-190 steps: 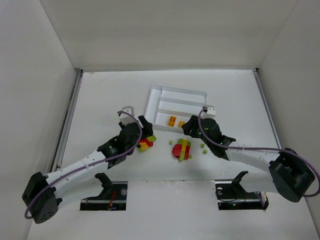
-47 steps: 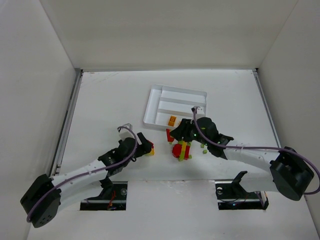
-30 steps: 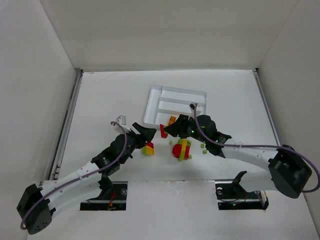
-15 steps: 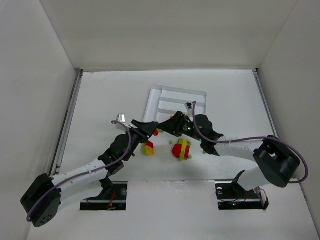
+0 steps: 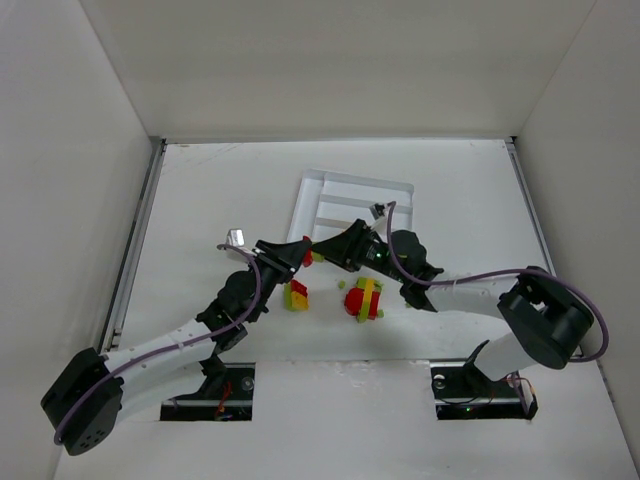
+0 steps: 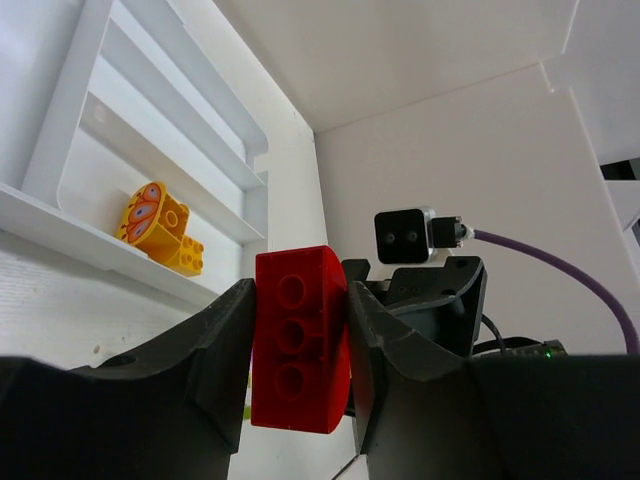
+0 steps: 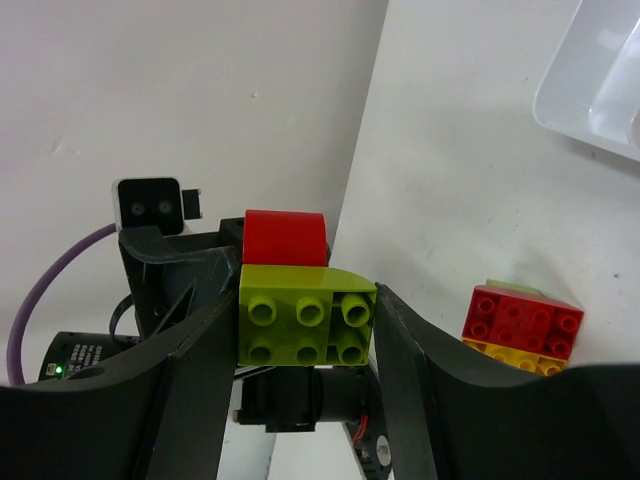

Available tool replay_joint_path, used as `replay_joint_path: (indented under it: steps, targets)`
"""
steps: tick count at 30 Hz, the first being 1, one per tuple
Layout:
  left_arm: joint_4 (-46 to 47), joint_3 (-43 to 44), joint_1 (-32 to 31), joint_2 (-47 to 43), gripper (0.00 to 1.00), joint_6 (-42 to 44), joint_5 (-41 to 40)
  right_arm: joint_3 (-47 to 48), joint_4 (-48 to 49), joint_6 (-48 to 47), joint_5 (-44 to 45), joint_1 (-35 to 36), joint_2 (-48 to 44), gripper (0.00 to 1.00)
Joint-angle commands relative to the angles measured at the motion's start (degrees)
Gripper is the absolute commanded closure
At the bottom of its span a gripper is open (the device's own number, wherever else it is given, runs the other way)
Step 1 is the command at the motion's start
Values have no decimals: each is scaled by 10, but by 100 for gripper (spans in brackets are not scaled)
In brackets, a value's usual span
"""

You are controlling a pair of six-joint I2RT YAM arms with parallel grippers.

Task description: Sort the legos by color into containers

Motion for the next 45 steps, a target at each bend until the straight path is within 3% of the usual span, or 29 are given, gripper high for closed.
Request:
replay_joint_path:
  steps: [1,9,15,22,27,32,38,45]
  targets:
    - [67,1,-7,1,72,-12,3,-7,63,11,-18,6,3,54]
    - [75,-1,-2,-9,84,-4,-6,-27,72,12,-20,-12,-10,54]
    - [47,-34,30,-54,86,0,-2,-45,70,10,-31,-41,-33,54]
    - [-47,-78,69,-136,87,4,9,-48,57,3,-48,-73,-37,54]
    - [-52,-64,72,-111,87,18,24,-31,37,-17,-53,-99,-31,54]
    - [-39,-25,45,-44,86,60,38,30,-122,-110,17,-145,-26,54]
    - [-35,13,3,8,86,109,33,155,-348,-294,249,-138,23,54]
    - [-35,9,-13,2,85,122,28,253,-435,-352,323,-133,121,53]
